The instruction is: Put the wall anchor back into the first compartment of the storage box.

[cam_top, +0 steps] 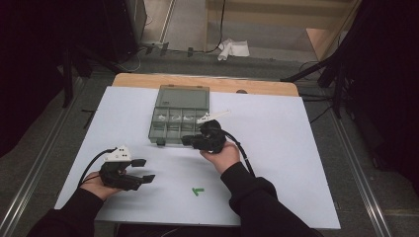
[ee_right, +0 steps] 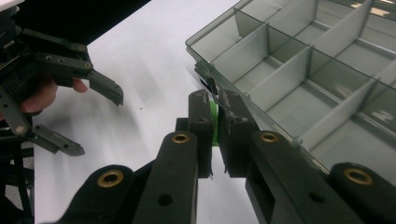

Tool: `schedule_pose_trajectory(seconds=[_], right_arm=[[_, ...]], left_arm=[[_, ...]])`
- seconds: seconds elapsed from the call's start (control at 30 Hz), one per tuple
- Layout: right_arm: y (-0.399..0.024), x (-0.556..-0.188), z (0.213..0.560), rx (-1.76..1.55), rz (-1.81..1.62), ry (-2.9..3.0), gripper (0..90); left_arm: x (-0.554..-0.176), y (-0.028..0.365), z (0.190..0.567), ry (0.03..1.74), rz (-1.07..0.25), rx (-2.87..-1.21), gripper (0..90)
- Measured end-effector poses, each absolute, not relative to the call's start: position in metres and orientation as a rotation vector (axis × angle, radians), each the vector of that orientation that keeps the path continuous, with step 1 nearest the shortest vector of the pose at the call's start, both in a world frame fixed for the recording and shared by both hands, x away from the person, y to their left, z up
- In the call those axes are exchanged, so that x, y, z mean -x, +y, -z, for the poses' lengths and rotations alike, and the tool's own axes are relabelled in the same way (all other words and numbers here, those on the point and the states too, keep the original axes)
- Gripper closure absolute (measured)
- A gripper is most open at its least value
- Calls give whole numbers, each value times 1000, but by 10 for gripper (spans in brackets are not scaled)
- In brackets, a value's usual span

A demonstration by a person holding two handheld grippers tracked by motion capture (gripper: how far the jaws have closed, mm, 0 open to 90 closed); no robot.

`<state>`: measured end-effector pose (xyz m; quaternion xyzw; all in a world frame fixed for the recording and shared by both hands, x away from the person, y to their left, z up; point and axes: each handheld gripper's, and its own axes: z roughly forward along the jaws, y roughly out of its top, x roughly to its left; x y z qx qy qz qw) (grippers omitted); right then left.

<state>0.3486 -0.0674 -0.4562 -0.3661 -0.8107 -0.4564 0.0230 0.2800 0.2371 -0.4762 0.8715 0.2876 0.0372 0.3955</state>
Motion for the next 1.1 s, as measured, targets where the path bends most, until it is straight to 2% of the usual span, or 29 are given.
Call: schedule_pose_trajectory(seconds=[0.5,1.1], right_arm=[[-52,-361,462,1166,1400,-2500,854],[-35,-383,453,1236,1412,-2471,853]], left_arm=[[-278,235,475,707,-91,-2246,306],[-278,234,475,703,-95,-2225,306]])
